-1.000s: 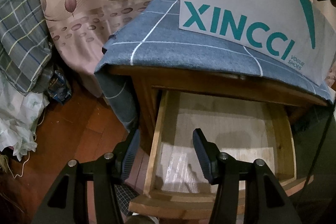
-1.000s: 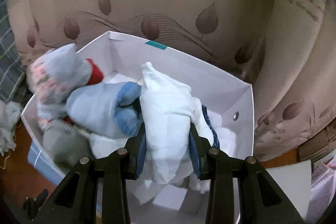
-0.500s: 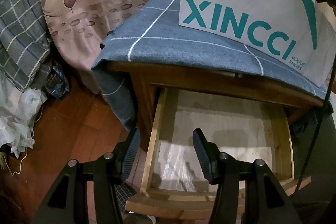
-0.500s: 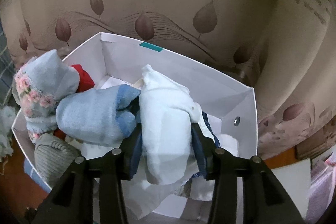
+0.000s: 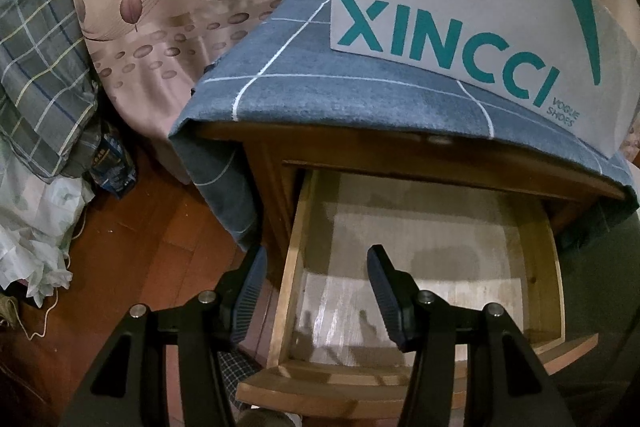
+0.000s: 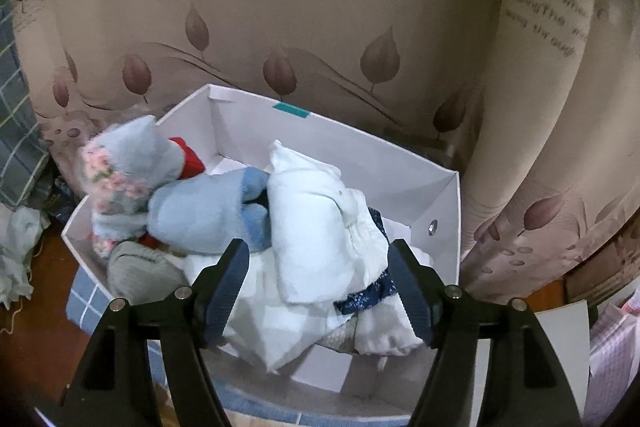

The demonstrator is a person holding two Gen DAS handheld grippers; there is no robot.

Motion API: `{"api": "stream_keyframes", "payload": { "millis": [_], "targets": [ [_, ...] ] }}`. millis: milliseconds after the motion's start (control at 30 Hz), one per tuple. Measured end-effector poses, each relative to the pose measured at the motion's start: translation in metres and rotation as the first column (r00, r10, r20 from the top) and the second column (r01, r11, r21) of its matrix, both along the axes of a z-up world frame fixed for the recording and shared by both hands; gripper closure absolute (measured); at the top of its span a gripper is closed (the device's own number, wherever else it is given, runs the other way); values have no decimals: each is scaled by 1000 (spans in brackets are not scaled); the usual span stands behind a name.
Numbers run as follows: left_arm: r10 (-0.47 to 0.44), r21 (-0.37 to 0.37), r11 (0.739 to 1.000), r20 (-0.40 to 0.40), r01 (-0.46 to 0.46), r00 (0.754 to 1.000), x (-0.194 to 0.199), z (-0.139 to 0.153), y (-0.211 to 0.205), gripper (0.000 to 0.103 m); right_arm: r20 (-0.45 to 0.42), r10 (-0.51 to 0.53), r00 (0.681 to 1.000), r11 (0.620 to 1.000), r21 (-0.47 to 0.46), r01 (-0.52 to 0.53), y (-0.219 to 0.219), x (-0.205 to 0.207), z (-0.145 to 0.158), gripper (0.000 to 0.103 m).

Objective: Take underwear out of drawer
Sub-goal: 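Bring the open right tool back down over the empty drawer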

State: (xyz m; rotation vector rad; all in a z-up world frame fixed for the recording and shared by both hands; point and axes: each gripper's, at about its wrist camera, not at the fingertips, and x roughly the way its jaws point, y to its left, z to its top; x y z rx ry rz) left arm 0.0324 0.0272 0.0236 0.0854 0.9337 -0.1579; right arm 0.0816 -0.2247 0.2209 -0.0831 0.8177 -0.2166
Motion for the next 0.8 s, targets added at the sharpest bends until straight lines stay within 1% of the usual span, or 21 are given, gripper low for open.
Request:
{"api": "stream_keyframes", "payload": {
  "millis": [67,133,200,300,433,500,600,700,800],
  "targets": [
    [0,5,1000,2,0,1000,0,1,-1,50,18,17,1000,1000,25,-17,3,-12,6,31],
    [-1,13,1000,8,1,1000,-2,1,-2,50,49,33,998,998,50,-36,5,-30,11,19],
    [-4,15,1000,10,4,1000,-3,1,-3,50,77,46,996,997,66,-51,8,-49,14,17],
    [-6,26,1000,12,6,1000,-4,1,-4,50,118,64,991,993,91,-75,12,-84,13,15],
    [-6,25,1000,11,6,1000,-6,1,-2,50,175,53,983,988,131,-77,12,-127,4,8],
    [-6,26,1000,10,5,1000,-7,1,-3,50,194,47,980,989,127,-73,14,-147,-8,5],
    [-7,23,1000,8,7,1000,-9,2,-3,49,213,10,977,991,131,-38,14,-173,-39,1],
    [-11,19,1000,6,11,1000,-12,3,-2,50,167,-23,986,987,163,-4,12,-183,-80,1],
    [-9,33,999,15,9,1000,-15,3,-3,50,72,-43,997,985,171,30,9,-181,-125,1]
  ]
}}
